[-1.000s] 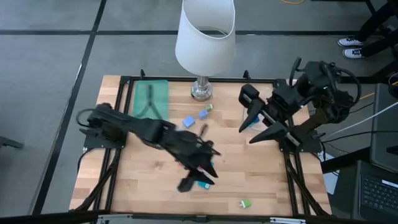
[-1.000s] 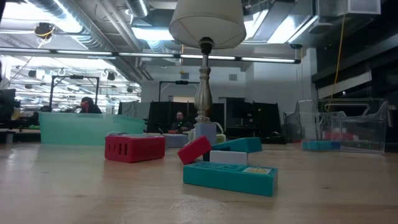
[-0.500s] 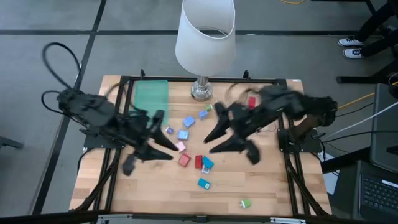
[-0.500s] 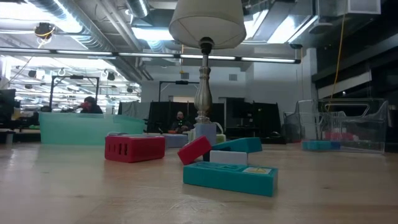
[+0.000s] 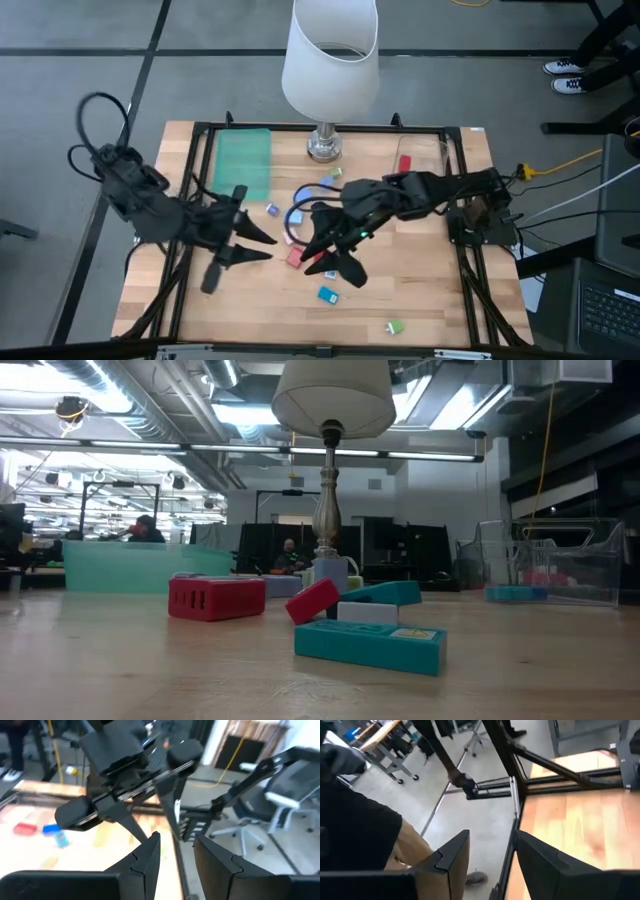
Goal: Pick & Place Office items
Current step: Put the light blue timer cover into the transparent bin
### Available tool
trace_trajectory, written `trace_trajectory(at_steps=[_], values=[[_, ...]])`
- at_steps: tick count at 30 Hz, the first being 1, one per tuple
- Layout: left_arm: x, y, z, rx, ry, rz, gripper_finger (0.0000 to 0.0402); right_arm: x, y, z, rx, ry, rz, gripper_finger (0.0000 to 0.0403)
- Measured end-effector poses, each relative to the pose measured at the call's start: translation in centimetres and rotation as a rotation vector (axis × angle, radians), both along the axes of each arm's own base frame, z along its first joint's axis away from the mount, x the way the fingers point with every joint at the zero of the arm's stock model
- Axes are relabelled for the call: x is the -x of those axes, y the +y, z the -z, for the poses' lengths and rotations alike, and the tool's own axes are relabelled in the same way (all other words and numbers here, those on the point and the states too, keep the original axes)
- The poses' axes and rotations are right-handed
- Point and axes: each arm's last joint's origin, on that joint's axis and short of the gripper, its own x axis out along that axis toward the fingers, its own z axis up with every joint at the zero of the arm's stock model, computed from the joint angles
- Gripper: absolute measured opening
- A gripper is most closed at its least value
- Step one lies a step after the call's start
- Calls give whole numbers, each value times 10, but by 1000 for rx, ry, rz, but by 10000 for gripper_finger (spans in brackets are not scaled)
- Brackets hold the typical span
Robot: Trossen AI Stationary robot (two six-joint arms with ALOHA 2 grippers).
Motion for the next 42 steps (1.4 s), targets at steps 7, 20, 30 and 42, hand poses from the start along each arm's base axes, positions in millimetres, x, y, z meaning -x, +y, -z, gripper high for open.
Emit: trace_trajectory(at_steps=[7, 20, 30, 42], values=[[-12, -6, 9, -19, 27, -69, 113, 1, -2, -1, -13, 17, 56, 165], [-12, -2, 8, -45, -1, -167, 113, 2, -5, 2, -42, 79, 117, 165], [-12, -2, 8, -24, 4, -163, 113, 0, -6, 0, -85, 82, 174, 165], [-12, 2, 12, 5, 51, -161, 113, 0, -12, 3, 5, 76, 359, 165]])
